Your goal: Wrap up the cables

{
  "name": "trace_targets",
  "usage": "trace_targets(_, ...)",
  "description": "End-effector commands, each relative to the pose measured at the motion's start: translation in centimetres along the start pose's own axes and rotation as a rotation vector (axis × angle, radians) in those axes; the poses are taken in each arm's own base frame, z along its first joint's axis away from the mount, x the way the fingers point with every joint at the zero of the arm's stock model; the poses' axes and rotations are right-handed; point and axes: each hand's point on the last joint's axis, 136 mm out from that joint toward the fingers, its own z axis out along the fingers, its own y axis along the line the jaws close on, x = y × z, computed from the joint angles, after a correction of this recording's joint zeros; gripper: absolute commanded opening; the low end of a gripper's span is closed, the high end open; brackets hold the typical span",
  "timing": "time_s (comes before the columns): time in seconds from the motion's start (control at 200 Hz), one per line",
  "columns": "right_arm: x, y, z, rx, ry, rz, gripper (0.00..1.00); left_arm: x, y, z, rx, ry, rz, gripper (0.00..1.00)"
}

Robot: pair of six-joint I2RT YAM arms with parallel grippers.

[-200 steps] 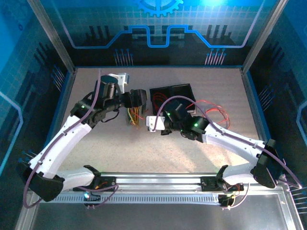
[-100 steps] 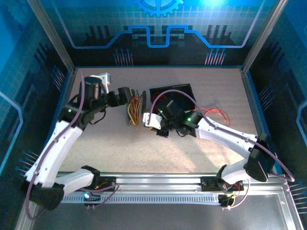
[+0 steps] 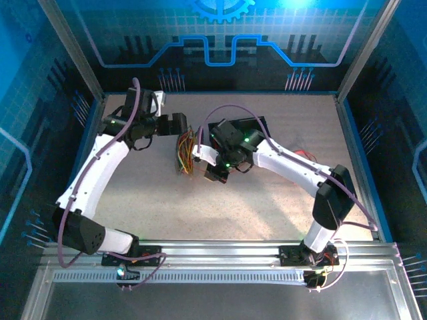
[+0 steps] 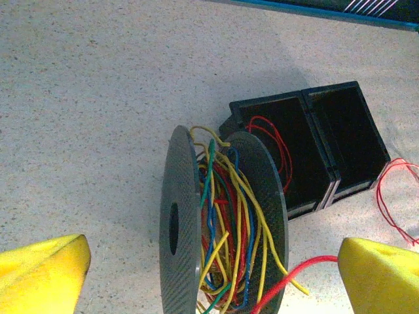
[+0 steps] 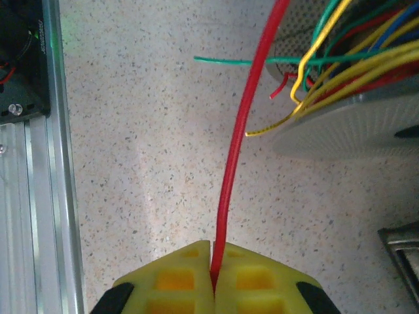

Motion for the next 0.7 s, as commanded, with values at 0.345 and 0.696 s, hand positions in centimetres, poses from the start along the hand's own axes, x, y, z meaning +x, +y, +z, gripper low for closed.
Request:
trace_targets(0.345,0.2,-1.8,-0.3,-0.075,0.047,0.207,0.00,2.0,1.1,4.3,-0.033,0.176,-0.011,0.97)
trace_targets(0.696,-0.9,-2.6,0.0,-0.123,0.063,0.321,0.00,2.3,0.6,7.1,0.015,0.220,-0.010,0.72)
